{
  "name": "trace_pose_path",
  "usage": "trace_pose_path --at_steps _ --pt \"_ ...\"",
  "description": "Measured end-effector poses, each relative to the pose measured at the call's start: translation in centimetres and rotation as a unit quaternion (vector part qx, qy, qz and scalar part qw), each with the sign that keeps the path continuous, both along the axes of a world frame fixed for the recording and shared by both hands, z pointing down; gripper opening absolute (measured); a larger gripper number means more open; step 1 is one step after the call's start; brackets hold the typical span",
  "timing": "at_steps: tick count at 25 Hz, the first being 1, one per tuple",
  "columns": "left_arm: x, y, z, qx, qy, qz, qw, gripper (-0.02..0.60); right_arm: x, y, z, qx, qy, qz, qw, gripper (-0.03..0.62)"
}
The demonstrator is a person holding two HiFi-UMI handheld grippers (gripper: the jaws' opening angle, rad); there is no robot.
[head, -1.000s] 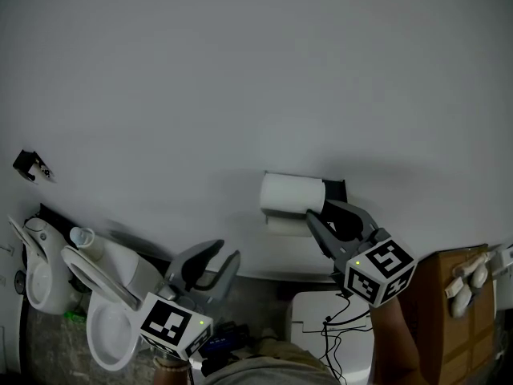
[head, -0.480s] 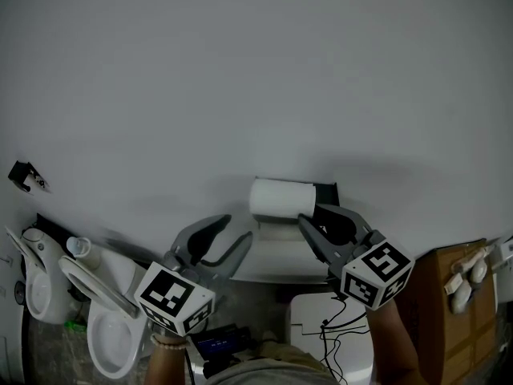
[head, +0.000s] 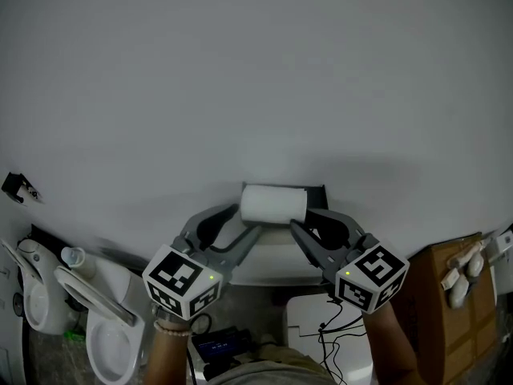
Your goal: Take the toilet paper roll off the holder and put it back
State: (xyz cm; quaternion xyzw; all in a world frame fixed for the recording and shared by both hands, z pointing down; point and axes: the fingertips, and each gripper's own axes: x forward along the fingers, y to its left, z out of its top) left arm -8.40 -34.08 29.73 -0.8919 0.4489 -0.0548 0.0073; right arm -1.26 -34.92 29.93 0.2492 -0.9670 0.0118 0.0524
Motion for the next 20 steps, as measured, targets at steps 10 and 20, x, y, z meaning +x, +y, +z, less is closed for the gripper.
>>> trace_pose_path --at_steps 10,20 --pt "1.0 0.3 -0.9 0.020 -0.019 -0.006 0.9996 0.186 -0.2 0.5 -1.4 0.023 -0.003 -0.002 1.000 0.098" --pt "-1.2 3.3 -2.9 0.044 -0.023 -0.056 0.9972 0.173 -2.4 3.0 -3.1 0.046 -0.013 -0.040 0.998 0.098"
